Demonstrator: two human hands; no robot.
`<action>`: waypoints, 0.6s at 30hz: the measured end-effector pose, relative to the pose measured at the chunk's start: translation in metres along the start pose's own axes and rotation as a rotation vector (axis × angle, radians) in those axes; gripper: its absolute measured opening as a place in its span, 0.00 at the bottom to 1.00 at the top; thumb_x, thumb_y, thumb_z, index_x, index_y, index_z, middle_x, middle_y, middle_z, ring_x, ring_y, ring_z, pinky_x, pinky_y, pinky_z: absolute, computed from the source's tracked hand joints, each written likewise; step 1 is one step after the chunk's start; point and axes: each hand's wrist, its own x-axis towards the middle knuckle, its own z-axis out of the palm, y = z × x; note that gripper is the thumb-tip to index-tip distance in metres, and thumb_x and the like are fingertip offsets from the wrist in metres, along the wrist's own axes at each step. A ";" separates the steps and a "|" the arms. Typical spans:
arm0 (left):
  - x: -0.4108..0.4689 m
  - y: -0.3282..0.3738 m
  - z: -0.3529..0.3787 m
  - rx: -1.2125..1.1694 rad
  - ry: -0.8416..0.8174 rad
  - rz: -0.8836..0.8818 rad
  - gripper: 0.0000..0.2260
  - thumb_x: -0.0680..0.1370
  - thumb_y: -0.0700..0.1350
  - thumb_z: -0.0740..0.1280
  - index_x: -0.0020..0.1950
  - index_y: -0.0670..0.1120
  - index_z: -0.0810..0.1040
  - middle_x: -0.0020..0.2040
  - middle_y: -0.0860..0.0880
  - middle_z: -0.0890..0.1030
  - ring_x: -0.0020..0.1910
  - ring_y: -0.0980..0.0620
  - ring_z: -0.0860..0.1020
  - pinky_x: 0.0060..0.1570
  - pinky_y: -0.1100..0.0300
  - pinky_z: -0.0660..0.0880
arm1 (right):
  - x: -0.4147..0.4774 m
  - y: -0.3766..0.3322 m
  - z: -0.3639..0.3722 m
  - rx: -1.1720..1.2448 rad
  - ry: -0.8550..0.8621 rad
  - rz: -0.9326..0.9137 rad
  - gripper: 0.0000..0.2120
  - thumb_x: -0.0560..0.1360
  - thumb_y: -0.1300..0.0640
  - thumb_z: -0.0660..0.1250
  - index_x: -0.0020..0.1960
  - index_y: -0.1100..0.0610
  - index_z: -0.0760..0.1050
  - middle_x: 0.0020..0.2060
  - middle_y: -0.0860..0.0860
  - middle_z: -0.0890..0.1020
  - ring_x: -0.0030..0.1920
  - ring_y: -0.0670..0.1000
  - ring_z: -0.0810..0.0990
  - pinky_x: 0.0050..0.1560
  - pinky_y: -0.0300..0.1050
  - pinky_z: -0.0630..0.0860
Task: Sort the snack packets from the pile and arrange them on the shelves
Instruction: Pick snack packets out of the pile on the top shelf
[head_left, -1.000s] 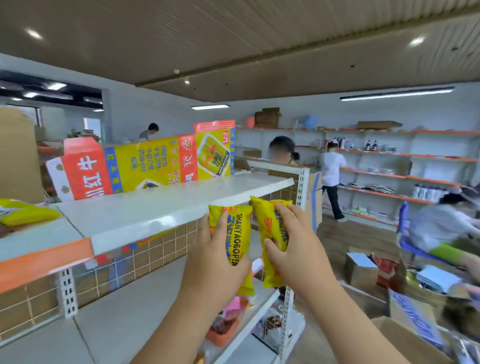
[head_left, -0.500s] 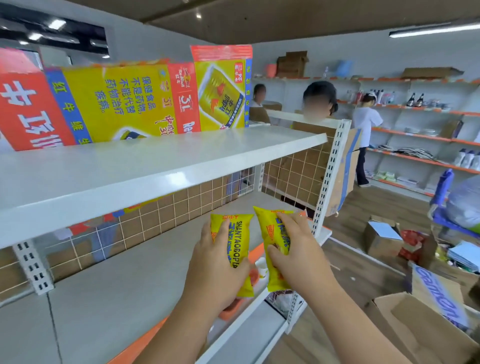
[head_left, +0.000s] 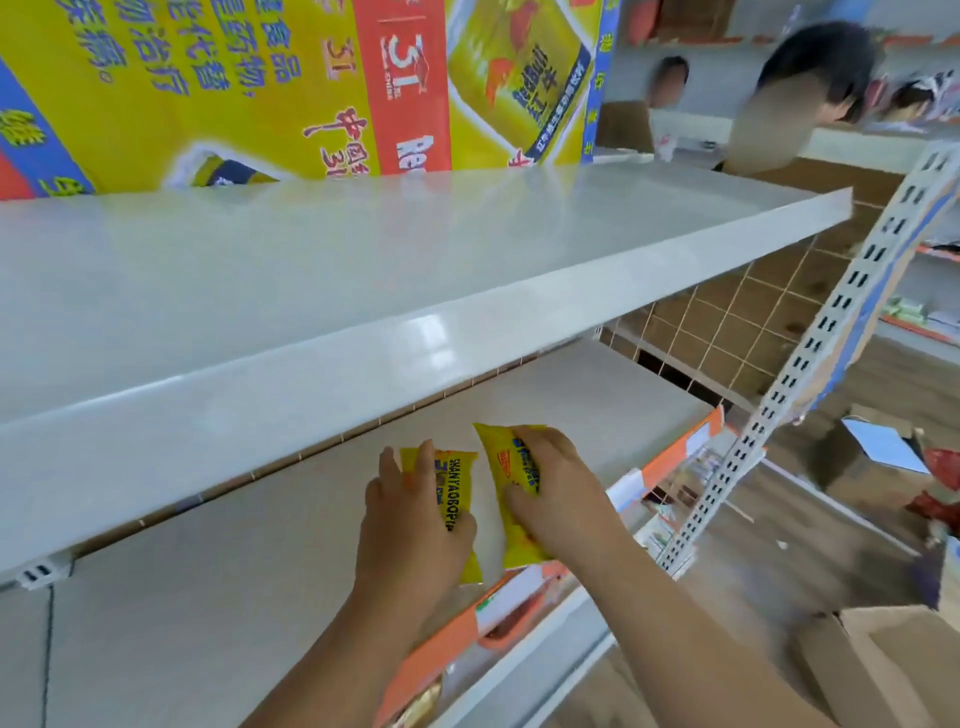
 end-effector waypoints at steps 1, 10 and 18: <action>0.001 -0.006 0.009 0.047 -0.001 0.022 0.37 0.76 0.60 0.64 0.81 0.54 0.52 0.80 0.43 0.53 0.74 0.40 0.61 0.66 0.47 0.70 | 0.006 0.004 0.012 -0.056 -0.019 -0.013 0.29 0.74 0.46 0.63 0.74 0.48 0.67 0.72 0.49 0.67 0.62 0.58 0.76 0.62 0.52 0.75; -0.001 -0.012 0.061 0.303 -0.078 0.022 0.33 0.73 0.61 0.57 0.78 0.54 0.68 0.77 0.44 0.67 0.75 0.38 0.66 0.52 0.43 0.76 | 0.017 0.042 0.071 -0.432 -0.172 -0.176 0.29 0.74 0.44 0.52 0.72 0.50 0.70 0.72 0.53 0.70 0.65 0.58 0.73 0.50 0.55 0.79; 0.020 0.034 0.084 0.363 -0.054 -0.195 0.35 0.75 0.60 0.55 0.82 0.54 0.55 0.81 0.45 0.57 0.80 0.40 0.54 0.60 0.47 0.71 | 0.063 0.083 0.050 -0.497 -0.276 -0.298 0.32 0.74 0.56 0.61 0.79 0.52 0.61 0.79 0.51 0.60 0.77 0.60 0.60 0.62 0.56 0.73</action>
